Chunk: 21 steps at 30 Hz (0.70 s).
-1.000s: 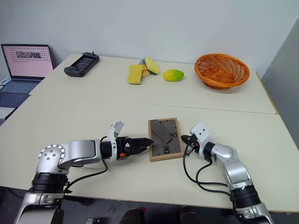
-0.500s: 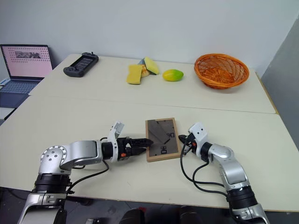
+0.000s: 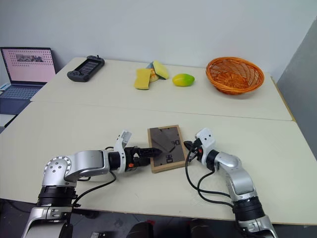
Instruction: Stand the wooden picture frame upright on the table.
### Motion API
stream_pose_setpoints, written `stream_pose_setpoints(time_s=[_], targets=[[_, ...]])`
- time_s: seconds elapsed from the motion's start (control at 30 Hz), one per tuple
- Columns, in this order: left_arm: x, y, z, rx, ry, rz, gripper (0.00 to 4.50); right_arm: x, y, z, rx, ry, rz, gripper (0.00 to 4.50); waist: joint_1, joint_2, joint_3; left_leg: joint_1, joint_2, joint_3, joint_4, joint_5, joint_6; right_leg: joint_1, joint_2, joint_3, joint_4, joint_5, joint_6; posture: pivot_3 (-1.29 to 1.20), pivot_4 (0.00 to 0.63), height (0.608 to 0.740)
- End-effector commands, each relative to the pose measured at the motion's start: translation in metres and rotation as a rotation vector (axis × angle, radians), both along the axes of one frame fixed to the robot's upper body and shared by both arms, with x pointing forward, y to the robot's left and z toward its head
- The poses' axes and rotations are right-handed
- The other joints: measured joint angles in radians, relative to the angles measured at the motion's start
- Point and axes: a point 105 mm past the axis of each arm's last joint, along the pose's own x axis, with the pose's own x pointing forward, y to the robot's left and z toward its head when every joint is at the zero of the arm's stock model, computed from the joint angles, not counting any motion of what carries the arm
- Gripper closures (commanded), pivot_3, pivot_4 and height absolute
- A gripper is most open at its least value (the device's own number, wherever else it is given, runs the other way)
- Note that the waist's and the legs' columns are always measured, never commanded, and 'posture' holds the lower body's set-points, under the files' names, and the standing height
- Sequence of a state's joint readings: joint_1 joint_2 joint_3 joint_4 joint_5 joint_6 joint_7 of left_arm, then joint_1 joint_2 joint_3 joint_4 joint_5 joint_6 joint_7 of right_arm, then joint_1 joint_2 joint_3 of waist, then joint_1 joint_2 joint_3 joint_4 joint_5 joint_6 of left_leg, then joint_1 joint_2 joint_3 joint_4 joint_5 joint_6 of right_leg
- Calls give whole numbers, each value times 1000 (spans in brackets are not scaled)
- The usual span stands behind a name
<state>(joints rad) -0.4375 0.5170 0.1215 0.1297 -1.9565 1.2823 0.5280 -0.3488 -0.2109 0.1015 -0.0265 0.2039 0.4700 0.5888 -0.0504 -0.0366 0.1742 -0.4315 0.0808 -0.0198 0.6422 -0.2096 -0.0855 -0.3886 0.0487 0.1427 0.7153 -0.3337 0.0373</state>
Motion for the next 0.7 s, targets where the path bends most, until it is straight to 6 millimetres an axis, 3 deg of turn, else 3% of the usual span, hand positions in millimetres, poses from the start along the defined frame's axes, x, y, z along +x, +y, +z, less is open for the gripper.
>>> stream_pose_setpoints(time_s=[0.03,0.33,0.57,0.7], targets=[[0,0,6,-19,-23,2,791,2,7,19,71,-36,-10,4500,0,0,0,0,0,0,0,0,0,0,0,0,0,0,0,0,150,740],[0,2,7,-18,-28,19,791,1,6,14,81,-11,-52,4500,0,0,0,0,0,0,0,0,0,0,0,0,0,0,0,0,150,740],[1,3,8,-11,-31,25,791,3,-23,4,-130,-79,-50,4500,3,0,0,0,-1,0,0,0,0,0,0,0,-1,0,0,0,150,740],[1,2,8,-13,-31,26,791,-10,-15,-10,-157,-40,34,4500,1,0,0,0,0,0,-1,0,0,0,0,0,-1,0,0,0,150,740]])
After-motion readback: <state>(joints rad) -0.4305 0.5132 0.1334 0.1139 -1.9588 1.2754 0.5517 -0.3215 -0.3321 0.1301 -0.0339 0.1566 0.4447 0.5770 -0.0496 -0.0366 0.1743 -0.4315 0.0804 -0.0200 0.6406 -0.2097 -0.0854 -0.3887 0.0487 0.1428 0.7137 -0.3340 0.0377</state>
